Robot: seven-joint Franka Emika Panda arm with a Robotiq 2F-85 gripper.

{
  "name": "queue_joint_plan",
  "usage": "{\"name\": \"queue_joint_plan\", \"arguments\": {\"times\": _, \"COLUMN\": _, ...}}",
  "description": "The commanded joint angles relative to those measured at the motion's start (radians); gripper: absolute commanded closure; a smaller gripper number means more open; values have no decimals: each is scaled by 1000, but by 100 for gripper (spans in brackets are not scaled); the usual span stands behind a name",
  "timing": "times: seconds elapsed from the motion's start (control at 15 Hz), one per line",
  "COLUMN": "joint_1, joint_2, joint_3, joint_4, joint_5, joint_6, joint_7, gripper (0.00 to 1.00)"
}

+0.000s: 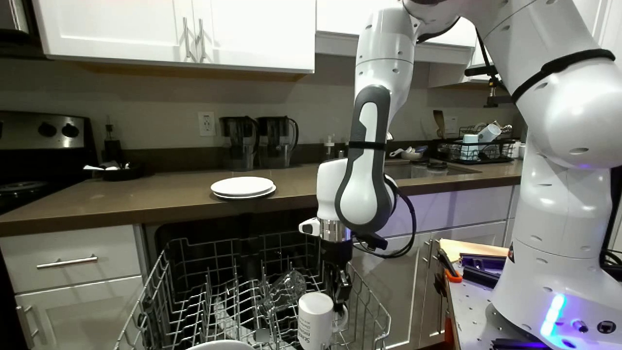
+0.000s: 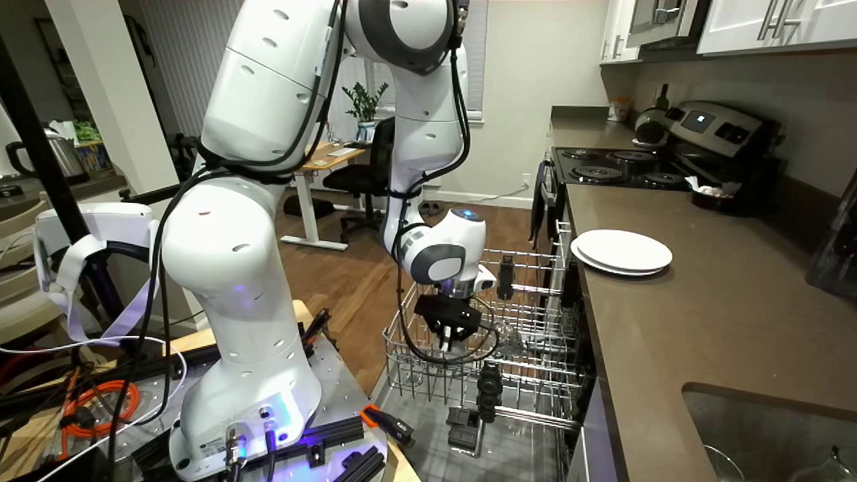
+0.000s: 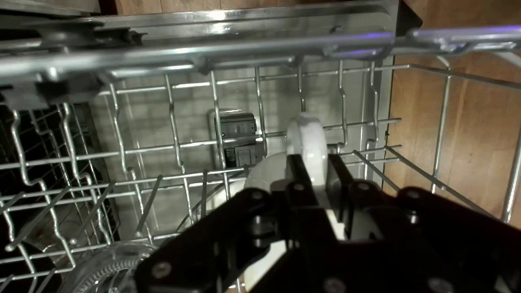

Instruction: Move the white mug to the right side of the dishwasher

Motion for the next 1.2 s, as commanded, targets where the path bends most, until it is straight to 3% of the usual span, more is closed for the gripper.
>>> {"name": "queue_joint_plan", "arguments": {"times": 0.0, "joint_1": 3, "joint_2": 34, "joint_3": -24, "joint_4": 27, "joint_5": -82, "joint_6": 28, "joint_7": 78, "gripper": 96}}
{"name": "queue_joint_plan", "arguments": {"times": 0.27, "joint_1": 7, "joint_2": 62, "joint_3": -43, "joint_4": 57, "joint_5": -131, "joint_6": 19, "joint_7": 120, "gripper": 96}}
{"name": "queue_joint_plan", "arguments": {"times": 0.33, "joint_1": 4, "joint_2": 65, "joint_3": -42, "joint_4": 62, "joint_5": -141, "joint_6": 11, "joint_7": 127, "gripper": 91}}
{"name": "queue_joint_plan", "arguments": {"times": 0.4, "joint_1": 10, "joint_2": 67, "joint_3": -49, "joint_4": 64, "joint_5": -149, "joint_6": 13, "joint_7": 136, "gripper": 58}}
{"name": "queue_joint_plan", "arguments": {"times": 0.53, "joint_1": 12, "joint_2": 68, "joint_3": -53, "joint_4": 67, "joint_5": -164, "joint_6": 9, "joint_7": 150, "gripper": 52}}
{"name": "queue_joint_plan", "arguments": {"times": 1.0, "joint_1": 28, "joint_2": 10, "joint_3": -68, "joint_4": 43, "joint_5": -211, "joint_6": -19, "joint_7": 177, "gripper": 7}}
{"name": "queue_joint_plan", "arguments": {"times": 1.13, "joint_1": 5, "joint_2": -22, "joint_3": -45, "joint_4": 30, "joint_5": -213, "joint_6": -47, "joint_7": 167, "gripper": 1}}
